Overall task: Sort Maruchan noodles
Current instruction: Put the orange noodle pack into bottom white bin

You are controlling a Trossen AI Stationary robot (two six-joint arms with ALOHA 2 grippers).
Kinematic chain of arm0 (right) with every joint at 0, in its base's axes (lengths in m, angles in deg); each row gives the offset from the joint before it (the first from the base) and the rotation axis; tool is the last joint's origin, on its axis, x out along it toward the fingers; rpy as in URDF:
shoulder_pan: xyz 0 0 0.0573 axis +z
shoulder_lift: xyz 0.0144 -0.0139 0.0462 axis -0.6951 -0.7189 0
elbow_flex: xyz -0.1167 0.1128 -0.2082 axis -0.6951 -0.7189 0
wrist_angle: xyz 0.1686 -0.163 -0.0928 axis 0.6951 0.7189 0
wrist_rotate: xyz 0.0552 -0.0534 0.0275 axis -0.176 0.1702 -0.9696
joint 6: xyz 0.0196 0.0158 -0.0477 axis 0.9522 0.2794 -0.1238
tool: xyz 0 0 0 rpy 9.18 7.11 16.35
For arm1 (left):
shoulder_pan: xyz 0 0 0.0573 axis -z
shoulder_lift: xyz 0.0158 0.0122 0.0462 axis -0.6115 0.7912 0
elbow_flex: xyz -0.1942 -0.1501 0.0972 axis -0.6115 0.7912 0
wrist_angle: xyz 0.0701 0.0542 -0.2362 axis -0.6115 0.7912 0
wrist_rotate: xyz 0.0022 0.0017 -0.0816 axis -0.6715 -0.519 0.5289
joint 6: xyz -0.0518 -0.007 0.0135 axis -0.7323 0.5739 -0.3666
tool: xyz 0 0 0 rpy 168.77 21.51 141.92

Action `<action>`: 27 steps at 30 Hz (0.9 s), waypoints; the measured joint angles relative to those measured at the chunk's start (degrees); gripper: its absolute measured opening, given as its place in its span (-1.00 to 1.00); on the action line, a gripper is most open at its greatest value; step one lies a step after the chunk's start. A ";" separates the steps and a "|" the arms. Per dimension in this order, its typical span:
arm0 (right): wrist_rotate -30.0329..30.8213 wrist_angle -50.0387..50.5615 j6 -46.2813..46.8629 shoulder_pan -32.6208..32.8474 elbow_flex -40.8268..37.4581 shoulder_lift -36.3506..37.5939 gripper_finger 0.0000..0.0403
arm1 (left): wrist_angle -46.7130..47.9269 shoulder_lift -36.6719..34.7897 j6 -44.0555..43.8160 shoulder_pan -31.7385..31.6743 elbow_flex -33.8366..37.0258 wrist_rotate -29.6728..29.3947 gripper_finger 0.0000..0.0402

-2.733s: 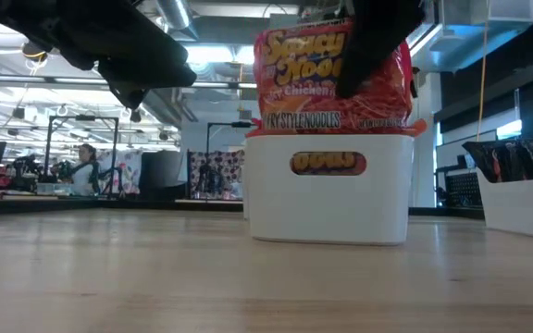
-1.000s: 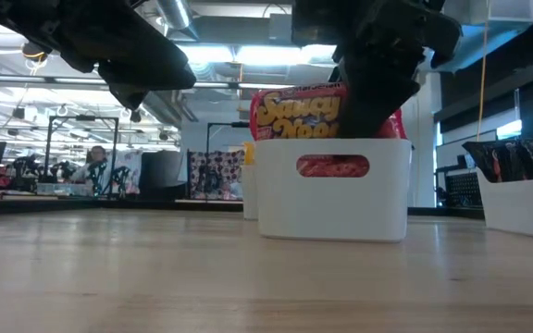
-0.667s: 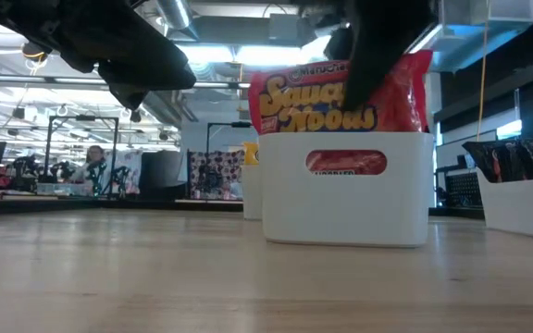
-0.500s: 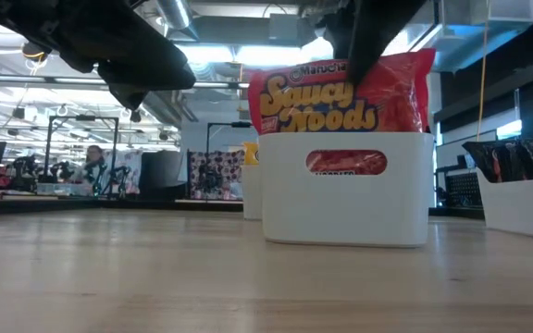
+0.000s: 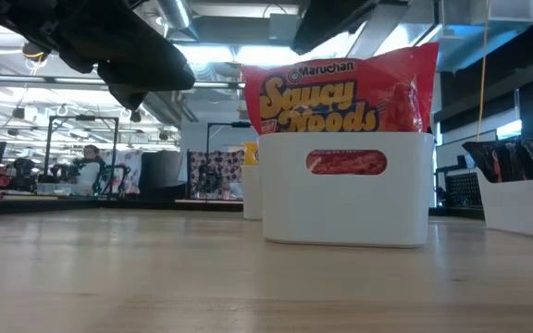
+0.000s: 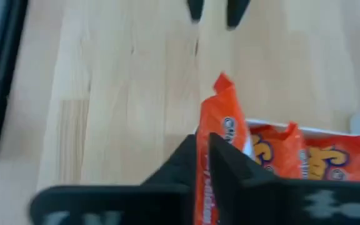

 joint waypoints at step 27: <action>3.37 -58.46 0.06 0.38 -41.08 12.10 -0.97 | 1.05 -0.02 -1.01 -0.19 0.00 -0.46 -0.38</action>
